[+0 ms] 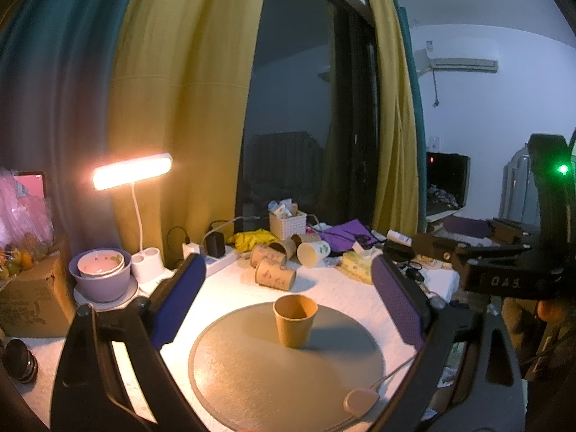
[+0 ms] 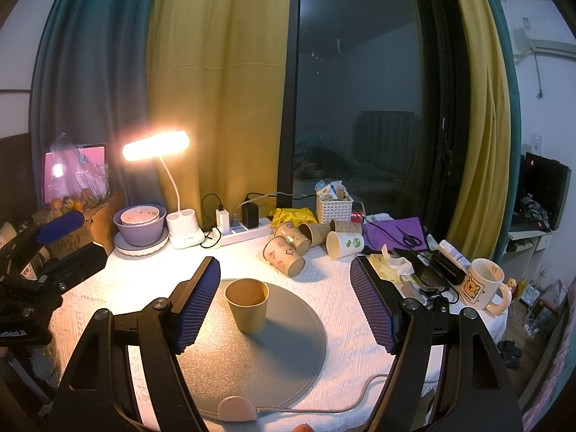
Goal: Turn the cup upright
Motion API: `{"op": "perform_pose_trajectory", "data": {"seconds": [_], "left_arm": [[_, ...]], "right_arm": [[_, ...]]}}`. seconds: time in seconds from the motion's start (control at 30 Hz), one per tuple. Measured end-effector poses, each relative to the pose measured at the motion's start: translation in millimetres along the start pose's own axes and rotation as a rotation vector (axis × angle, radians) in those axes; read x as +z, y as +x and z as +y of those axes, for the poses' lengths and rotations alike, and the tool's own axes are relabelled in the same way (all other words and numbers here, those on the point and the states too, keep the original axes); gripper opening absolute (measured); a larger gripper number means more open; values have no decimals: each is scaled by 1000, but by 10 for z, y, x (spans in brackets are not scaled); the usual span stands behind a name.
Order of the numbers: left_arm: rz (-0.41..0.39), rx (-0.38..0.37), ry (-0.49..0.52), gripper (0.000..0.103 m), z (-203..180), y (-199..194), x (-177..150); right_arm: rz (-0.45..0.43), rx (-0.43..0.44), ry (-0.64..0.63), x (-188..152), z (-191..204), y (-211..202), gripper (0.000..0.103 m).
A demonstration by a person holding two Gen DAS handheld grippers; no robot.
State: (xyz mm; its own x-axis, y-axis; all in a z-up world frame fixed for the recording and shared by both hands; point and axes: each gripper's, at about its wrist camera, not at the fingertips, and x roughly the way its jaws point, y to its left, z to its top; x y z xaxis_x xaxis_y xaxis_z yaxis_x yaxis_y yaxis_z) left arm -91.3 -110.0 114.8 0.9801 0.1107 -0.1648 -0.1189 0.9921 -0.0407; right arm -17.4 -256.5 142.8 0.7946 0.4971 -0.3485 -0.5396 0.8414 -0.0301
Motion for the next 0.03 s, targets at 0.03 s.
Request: {"op": "perform_pose_trajectory", "data": {"seconds": [0.03], "left_arm": [[-6, -3, -3, 94, -14, 1, -3]], "right_arm": [[1, 0, 0, -15, 5, 2, 78]]}}
